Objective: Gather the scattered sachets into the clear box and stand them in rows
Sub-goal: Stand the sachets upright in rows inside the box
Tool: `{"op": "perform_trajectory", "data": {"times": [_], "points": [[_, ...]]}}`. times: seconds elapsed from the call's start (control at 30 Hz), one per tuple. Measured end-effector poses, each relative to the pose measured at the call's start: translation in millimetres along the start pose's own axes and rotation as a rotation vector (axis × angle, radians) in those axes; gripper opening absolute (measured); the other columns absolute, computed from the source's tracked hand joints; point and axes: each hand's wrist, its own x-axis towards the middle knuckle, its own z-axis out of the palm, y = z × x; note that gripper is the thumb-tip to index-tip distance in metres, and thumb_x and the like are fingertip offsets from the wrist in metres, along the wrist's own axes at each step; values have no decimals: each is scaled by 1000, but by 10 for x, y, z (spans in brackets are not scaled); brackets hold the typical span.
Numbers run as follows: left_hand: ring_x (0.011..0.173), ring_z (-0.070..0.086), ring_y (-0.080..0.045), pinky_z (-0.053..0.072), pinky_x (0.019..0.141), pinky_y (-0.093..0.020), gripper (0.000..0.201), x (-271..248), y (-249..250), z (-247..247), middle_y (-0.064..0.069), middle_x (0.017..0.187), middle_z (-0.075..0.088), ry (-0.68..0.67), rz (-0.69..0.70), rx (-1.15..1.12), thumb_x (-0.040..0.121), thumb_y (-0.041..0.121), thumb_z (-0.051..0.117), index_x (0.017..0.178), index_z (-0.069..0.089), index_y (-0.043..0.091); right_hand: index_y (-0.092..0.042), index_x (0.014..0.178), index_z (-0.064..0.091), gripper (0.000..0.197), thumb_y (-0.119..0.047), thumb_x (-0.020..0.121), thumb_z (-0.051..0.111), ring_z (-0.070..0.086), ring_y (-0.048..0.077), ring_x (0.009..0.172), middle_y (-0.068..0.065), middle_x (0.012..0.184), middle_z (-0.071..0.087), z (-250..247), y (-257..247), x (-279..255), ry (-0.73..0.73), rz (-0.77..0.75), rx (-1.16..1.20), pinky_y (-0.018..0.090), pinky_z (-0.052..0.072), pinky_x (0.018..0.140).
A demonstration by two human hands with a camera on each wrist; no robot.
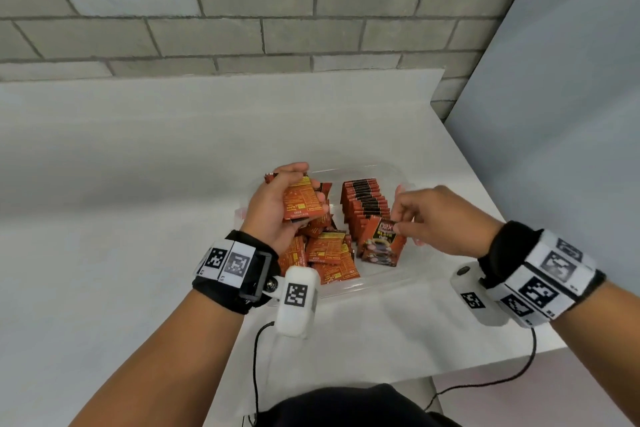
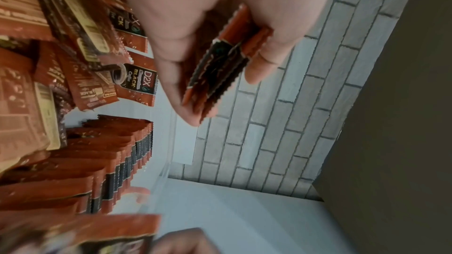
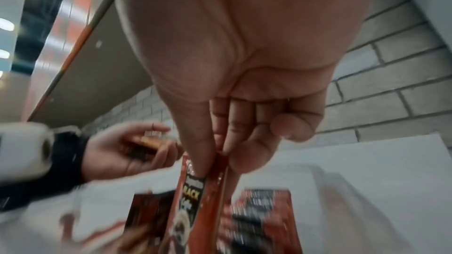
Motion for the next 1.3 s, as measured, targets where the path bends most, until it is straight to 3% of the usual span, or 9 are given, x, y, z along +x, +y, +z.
{"op": "perform_trajectory", "data": {"times": [0.13, 0.3, 0.5, 0.63, 0.93, 1.03, 1.17, 1.23, 1.3], "points": [[66, 62, -25, 56, 63, -36, 19, -7, 27, 2, -13, 80, 63, -4, 2, -12, 96, 6, 43, 109, 57, 9, -23, 85, 58, 7, -21, 90, 62, 60, 15, 78, -3, 87, 65, 199, 51, 52, -119, 34, -203, 21, 45, 66], [69, 63, -25, 57, 66, -38, 19, -6, 37, -29, -13, 82, 64, 1, 6, 3, 95, 6, 44, 109, 58, 10, -22, 84, 52, 9, -18, 91, 56, 50, 13, 68, -9, 74, 52, 284, 64, 105, -153, 21, -351, 19, 33, 54], [70, 63, -26, 58, 65, -38, 19, -11, 32, -57, -13, 83, 65, -2, -6, 13, 95, 7, 46, 109, 59, 10, -20, 80, 46, 12, -17, 91, 50, 56, 18, 78, -4, 84, 55, 346, 53, 109, -143, -51, -521, 25, 31, 64], [69, 63, -26, 57, 63, -37, 19, -6, 20, -45, -14, 84, 64, -4, -14, 7, 95, 7, 46, 110, 58, 9, -19, 81, 44, 13, -14, 93, 45, 51, 17, 73, -5, 84, 55, 354, 71, 109, -98, -97, -612, 23, 27, 66], [68, 63, -26, 58, 64, -37, 22, -25, 3, -18, -14, 84, 65, -36, -43, -21, 95, 10, 47, 114, 57, 8, -20, 81, 45, 12, -20, 90, 52, 53, 17, 74, -4, 86, 57, 351, 121, 134, -106, -113, -567, 24, 27, 67], [72, 63, -27, 57, 67, -39, 33, -39, 0, -5, -15, 89, 65, -69, -69, -27, 90, 17, 51, 121, 56, 7, -20, 91, 52, 7, -25, 90, 57, 54, 17, 79, -4, 92, 57, 339, 141, 118, -85, -127, -545, 25, 33, 67], [80, 63, -30, 58, 71, -40, 42, -37, -16, -7, -19, 99, 64, -101, -152, -80, 84, 20, 48, 123, 54, 5, -19, 104, 55, 19, -31, 90, 59, 54, 16, 84, -4, 100, 57, 319, 151, 99, -69, -122, -502, 26, 40, 71], [85, 65, -33, 58, 72, -41, 37, -43, -27, -5, -22, 103, 64, -121, -179, -105, 90, 15, 39, 122, 53, 4, -21, 107, 55, 23, -35, 90, 60, 53, 13, 84, -6, 99, 55, 278, 136, 73, -34, -87, -388, 25, 41, 73], [89, 67, -36, 59, 71, -42, 33, -53, -34, 15, -27, 108, 65, -142, -185, -72, 93, 10, 41, 121, 53, -1, -23, 109, 57, 24, -37, 89, 62, 51, 7, 78, -9, 95, 55, 222, 76, 35, 67, -71, -147, 21, 40, 70]]}}
